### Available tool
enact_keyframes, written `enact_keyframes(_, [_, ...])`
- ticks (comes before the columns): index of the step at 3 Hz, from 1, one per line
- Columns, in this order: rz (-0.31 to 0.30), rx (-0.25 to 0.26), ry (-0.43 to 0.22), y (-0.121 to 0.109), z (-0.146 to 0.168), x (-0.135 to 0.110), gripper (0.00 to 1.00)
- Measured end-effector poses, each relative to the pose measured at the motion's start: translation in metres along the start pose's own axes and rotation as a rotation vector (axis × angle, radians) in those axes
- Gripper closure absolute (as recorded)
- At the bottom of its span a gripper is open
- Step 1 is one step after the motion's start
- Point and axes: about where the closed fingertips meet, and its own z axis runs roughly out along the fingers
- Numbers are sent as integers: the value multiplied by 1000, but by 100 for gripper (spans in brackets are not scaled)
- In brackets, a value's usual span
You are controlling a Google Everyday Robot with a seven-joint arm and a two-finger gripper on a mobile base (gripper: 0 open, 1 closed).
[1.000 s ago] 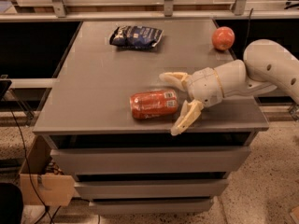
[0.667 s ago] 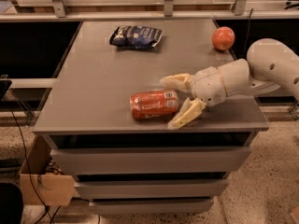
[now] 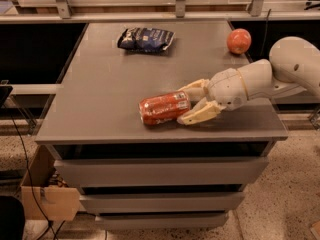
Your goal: Move coke can near blue chip bag
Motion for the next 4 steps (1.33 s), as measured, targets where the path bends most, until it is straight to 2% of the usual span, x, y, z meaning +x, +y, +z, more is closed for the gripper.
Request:
enact_keyframes(1, [0, -2, 6, -1, -2, -1, 88])
enact_keyframes(2, [5, 5, 8, -4, -5, -4, 100])
enact_keyframes(3, [38, 28, -25, -10, -8, -13, 100])
enact_keyframes(4, [96, 59, -49, -19, -12, -24, 100])
